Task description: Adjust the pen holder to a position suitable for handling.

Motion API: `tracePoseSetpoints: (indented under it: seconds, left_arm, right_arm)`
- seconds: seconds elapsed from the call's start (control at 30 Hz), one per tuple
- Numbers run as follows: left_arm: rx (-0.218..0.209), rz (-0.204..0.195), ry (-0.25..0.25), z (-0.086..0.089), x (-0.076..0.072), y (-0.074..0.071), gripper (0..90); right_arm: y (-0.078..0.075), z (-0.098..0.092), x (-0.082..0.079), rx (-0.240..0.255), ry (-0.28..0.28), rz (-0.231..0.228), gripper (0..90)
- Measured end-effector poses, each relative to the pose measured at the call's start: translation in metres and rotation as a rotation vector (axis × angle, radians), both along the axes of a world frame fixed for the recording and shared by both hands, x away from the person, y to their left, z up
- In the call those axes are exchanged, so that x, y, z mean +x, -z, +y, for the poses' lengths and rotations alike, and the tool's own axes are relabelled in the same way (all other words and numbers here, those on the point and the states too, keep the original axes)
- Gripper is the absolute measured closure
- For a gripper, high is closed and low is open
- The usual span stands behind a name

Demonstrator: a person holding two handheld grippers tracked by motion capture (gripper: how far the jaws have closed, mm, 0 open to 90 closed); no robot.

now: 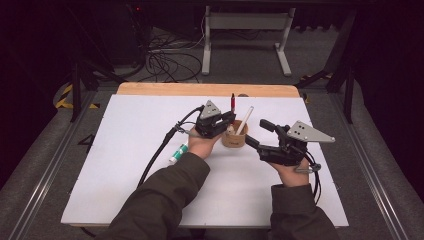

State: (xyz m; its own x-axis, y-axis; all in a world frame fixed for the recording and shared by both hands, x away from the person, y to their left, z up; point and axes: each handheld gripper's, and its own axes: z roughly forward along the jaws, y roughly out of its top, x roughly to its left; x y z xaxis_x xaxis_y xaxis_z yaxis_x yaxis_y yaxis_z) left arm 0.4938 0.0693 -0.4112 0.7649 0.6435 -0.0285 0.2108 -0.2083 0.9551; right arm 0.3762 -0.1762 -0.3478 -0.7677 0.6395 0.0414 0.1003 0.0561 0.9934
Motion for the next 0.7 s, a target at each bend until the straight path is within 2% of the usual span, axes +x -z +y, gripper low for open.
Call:
tracePoseSetpoints:
  seconds: [0.23,0.57,0.7]
  left_arm:
    - [0.000,0.050,0.007,0.0016,0.0039,0.0053,78.5]
    - [0.001,0.070,0.013,0.0025,0.0050,0.0070,77.3]
    - [0.001,0.065,0.010,0.0029,0.0047,0.0062,77.0]
  right_arm:
    - [0.0001,-0.0002,0.0004,0.000,0.004,0.001,25.9]
    - [0.0006,0.0007,0.0009,0.000,0.003,0.008,25.9]
    - [0.0008,0.0006,0.0010,-0.002,0.001,0.011,25.9]
